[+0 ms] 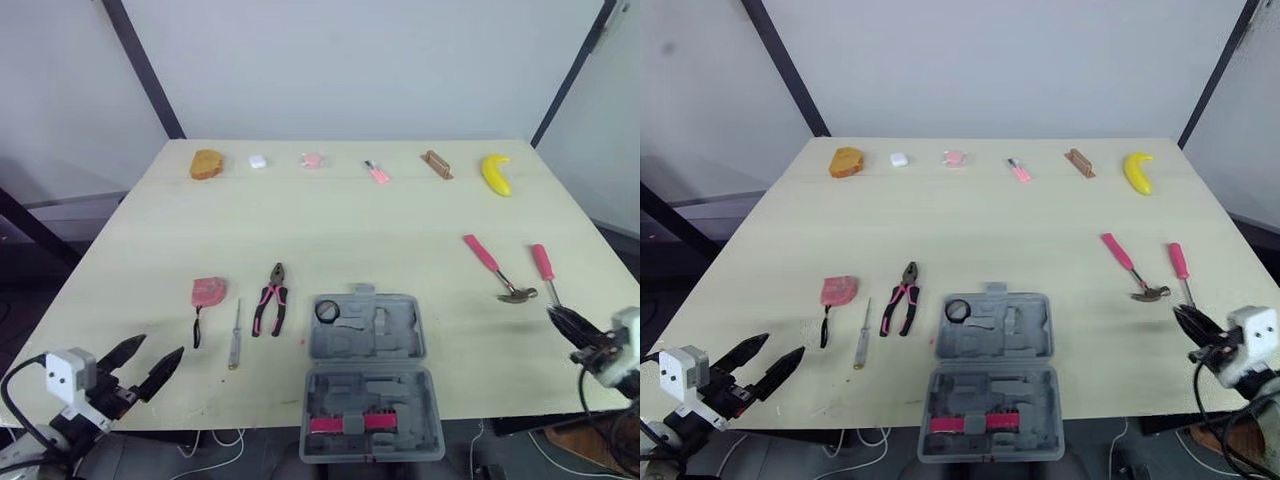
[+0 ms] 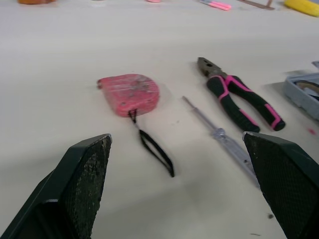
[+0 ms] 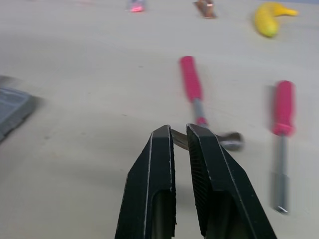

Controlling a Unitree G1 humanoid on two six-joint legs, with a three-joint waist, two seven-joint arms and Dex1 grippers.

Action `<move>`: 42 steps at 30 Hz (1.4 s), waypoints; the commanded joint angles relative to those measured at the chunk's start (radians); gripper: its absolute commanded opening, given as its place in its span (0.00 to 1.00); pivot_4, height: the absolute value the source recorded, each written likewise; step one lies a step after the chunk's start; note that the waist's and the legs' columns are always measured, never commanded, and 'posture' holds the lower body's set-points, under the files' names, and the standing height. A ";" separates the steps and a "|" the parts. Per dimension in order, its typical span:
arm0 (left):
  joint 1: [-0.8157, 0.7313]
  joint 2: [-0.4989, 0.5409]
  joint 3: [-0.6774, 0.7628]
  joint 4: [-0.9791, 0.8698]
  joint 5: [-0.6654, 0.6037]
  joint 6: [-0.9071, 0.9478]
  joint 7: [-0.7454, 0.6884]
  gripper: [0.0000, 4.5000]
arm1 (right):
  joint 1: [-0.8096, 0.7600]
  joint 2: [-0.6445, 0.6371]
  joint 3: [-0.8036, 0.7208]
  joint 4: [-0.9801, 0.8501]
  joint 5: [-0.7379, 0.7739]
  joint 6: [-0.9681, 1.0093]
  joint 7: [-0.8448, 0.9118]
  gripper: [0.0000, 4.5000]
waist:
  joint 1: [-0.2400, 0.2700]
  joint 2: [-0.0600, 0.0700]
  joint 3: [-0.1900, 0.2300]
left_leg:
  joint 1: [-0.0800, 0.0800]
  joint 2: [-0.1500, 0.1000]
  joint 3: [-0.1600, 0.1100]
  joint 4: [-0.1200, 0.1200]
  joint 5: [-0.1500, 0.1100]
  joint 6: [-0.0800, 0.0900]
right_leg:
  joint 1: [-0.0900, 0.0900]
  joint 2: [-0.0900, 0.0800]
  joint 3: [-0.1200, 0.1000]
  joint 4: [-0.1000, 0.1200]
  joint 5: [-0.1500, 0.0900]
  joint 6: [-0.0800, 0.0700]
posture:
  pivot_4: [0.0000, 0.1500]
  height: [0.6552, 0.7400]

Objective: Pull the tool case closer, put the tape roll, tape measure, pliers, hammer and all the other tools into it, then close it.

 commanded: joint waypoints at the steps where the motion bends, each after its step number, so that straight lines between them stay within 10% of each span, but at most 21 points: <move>1: 0.014 -0.002 0.032 0.012 -0.007 -0.012 0.017 1.00 | 0.051 -0.021 -0.072 0.032 0.037 -0.056 0.024 0.38 | 0.001 0.000 0.000 | 0.000 0.000 0.000 0.000 0.000 0.000 | 0.000 0.000 0.000 -0.001 0.000 0.000 | 1.00 1.00; 9: 0.043 0.046 0.050 0.082 0.000 -0.031 -0.025 1.00 | 0.136 -0.037 -0.129 0.141 0.079 -0.092 0.071 0.98 | -0.002 0.000 -0.001 | 0.000 0.001 0.000 -0.001 0.000 0.000 | 0.000 0.000 0.000 -0.002 0.000 0.000 | 1.00 1.00; 40: -0.340 -0.077 -0.231 0.038 0.284 0.234 0.562 1.00 | -0.040 -0.185 0.269 -0.441 0.203 0.174 0.215 0.98 | 0.026 -0.001 -0.004 | -0.001 -0.001 -0.002 0.001 0.000 0.000 | 0.001 0.000 0.001 -0.002 0.002 0.003 | 1.00 1.00; 42: -0.350 -0.092 -0.237 0.044 0.278 0.234 0.569 0.89 | -0.054 -0.179 0.287 -0.459 0.212 0.172 0.217 1.00 | 0.026 -0.001 -0.004 | -0.001 -0.001 -0.002 0.001 0.000 0.000 | 0.001 0.000 0.001 -0.002 0.002 0.003 | 1.00 1.00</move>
